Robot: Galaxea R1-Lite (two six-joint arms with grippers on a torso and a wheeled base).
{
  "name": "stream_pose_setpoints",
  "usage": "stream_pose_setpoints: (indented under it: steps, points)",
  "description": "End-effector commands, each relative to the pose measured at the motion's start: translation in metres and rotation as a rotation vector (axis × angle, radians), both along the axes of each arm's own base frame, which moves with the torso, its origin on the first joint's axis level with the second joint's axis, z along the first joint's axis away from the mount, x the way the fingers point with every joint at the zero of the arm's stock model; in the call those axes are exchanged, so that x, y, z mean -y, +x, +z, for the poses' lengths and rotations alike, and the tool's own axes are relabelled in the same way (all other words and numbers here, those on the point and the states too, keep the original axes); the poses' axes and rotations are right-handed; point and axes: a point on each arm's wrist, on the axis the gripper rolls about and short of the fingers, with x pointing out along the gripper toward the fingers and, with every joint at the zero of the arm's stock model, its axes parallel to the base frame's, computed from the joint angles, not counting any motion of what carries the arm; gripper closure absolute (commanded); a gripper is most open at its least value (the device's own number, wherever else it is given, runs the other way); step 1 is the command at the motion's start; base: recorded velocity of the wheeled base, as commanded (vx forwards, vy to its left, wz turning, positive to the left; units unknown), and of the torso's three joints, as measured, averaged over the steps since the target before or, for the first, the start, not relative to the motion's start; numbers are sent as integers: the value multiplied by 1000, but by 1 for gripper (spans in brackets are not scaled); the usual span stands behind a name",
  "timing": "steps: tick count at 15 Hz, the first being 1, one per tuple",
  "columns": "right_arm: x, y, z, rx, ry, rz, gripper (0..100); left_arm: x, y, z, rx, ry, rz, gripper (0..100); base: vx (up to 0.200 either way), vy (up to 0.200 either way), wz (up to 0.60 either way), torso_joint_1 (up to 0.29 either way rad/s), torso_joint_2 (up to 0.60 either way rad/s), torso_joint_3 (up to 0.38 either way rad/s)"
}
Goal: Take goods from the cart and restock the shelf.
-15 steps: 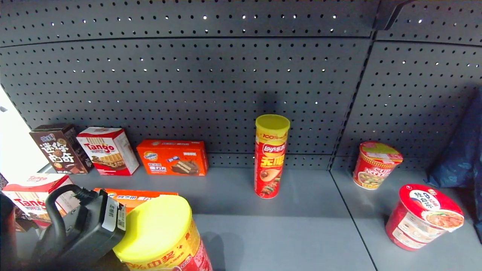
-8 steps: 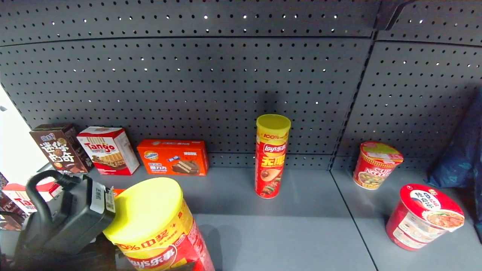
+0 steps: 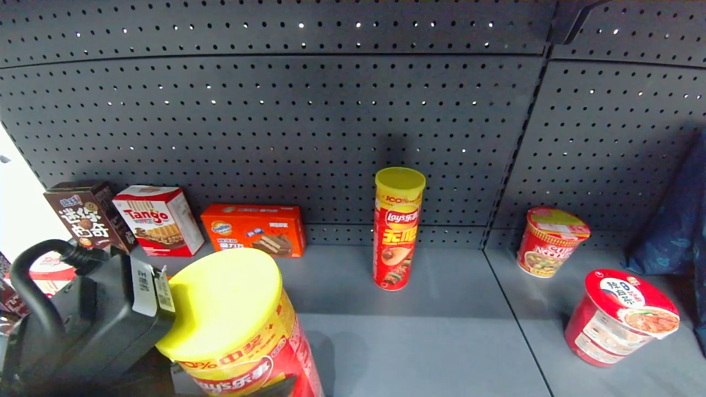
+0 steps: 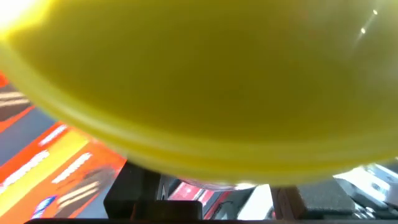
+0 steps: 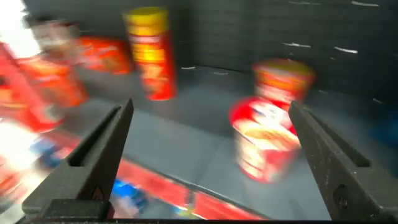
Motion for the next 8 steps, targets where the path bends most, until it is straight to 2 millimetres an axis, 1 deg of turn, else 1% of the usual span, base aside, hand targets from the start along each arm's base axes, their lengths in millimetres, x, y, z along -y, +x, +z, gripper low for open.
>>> stream_pose_setpoints:
  steps: [1, 3, 5, 6, 8]
  points:
    - [-17, 45, 17, -142, -87, 162, 0, 6, 1, 0, -1, 2, -23, 100, 0, 0, 0, 0, 0, 0]
    - [-29, 68, 16, -205, -149, 208, 0, 8, 2, 7, 8, -16, -33, 100, 0, 0, 0, 0, 0, 0]
    - [-41, 90, 21, -208, -179, 238, 0, 9, 3, 8, 6, -21, -44, 100, 0, 0, 0, 0, 0, 0]
    - [-49, 101, 22, -193, -182, 270, 0, 11, 4, 7, -3, -12, -42, 100, 0, 0, 0, 0, 0, 0]
    - [-61, 122, 24, -183, -183, 280, 0, 12, 5, 5, -8, -4, -39, 100, 0, 0, 0, 0, 0, 0]
